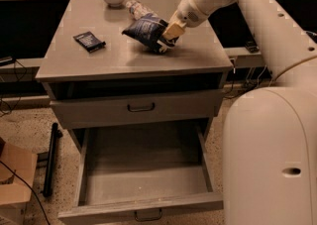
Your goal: Pick blue chip bag from middle drawer and place on counter
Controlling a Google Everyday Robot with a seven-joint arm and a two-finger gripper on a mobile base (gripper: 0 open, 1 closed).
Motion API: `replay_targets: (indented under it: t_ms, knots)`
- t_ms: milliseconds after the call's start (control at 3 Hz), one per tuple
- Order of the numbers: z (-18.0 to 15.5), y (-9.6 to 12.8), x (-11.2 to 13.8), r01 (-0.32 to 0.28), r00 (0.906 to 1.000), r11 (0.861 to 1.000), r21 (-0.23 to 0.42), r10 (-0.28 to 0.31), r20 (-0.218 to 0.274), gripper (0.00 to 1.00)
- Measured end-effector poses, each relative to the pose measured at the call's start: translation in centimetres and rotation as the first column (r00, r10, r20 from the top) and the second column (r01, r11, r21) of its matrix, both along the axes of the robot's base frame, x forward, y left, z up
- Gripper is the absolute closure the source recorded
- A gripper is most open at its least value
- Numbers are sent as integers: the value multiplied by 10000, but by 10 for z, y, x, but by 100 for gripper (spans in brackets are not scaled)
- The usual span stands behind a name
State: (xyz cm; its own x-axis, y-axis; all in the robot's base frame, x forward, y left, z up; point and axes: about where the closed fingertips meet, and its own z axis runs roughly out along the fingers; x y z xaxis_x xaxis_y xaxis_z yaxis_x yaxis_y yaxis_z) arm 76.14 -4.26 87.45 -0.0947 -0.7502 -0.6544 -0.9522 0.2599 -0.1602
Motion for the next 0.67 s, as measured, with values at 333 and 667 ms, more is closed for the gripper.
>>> replay_targets:
  t_ms: [333, 667]
  knots:
    - [0, 0, 0, 0, 10000, 10000, 0, 0, 0, 7]
    - [0, 0, 0, 0, 10000, 10000, 0, 0, 0, 0]
